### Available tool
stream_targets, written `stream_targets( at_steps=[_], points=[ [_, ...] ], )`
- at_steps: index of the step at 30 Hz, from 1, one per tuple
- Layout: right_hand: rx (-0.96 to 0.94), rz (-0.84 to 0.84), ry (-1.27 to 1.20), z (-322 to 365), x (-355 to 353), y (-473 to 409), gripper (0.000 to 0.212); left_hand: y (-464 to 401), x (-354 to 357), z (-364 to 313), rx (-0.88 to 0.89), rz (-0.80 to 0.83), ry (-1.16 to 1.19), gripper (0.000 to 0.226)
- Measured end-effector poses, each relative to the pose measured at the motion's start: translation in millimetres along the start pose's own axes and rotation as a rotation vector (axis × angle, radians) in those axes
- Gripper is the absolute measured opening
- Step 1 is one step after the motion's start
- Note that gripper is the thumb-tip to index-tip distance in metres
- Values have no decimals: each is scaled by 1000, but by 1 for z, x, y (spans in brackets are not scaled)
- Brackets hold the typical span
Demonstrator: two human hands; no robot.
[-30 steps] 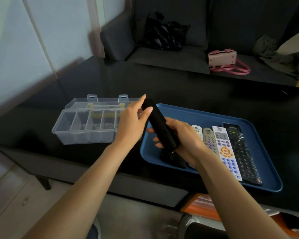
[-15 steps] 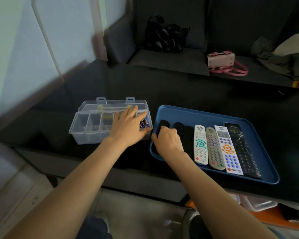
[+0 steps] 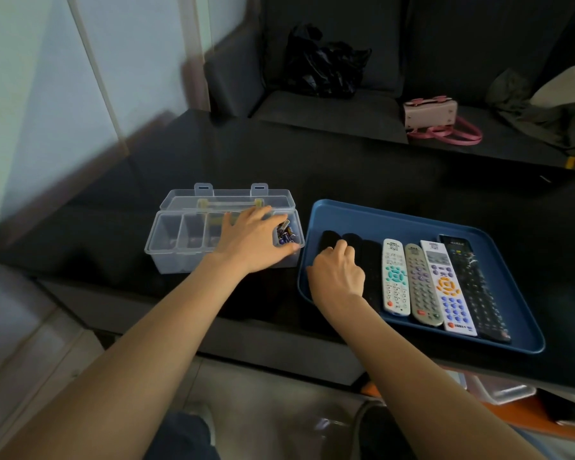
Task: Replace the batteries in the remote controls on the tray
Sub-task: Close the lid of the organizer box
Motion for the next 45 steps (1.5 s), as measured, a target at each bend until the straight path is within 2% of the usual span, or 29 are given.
stream_targets(
  at_steps=[4,6,8,10,14,16,18,20,22,25,29,31,34,36,39,42,45],
  points=[
    [1,-18,-16,-1,-3,1,43,1,-2,1,17,11,5,67],
    [-44,-55,-100,2,-13,-4,41,2,-4,5,24,0,34,66],
    [-132,-50,-284,9,-28,-15,36,2,-8,14,18,-29,51,67],
    [-152,66,-570,19,-40,-32,40,0,-11,28,-3,-33,48,68],
    [55,379,-982,39,-35,-75,31,-6,-15,50,-67,11,60,65],
    [184,445,-1150,43,-21,-93,30,-11,-14,58,-96,39,73,63],
    [268,472,-1212,44,-11,-104,21,-14,-14,64,-114,60,71,62],
    [245,489,-1200,45,-10,-109,13,-16,-16,67,-127,25,93,62],
    [198,446,-1234,50,-15,-114,22,-16,-29,69,-134,-131,89,61],
    [105,252,-1145,47,-30,-112,25,-13,-54,64,-116,-393,-26,67],
    [-81,34,-960,44,-50,-97,10,2,-82,57,-121,-553,-204,71],
    [-134,2,-949,41,-58,-88,12,5,-87,54,-95,-496,-253,59],
    [-185,-18,-921,35,-72,-69,18,13,-92,48,-51,-413,-172,40],
    [-265,-68,-868,33,-83,-52,25,25,-95,42,-30,-396,-144,34],
    [-412,-81,-630,38,-92,-24,28,45,-87,39,1,-302,-81,35],
    [-483,28,-393,44,-82,1,42,64,-69,43,22,-157,23,40],
    [-499,135,-249,47,-61,17,62,80,-46,55,-10,-2,14,58]
  ],
)
Point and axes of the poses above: each hand's wrist, its own y-axis away from the middle knuckle, its own x-axis out of the palm, z = x × y, the point moved 5 cm from there along -y, towards the middle knuckle, and after that the axes turned 6 degrees about x, right-handed, at the moved point
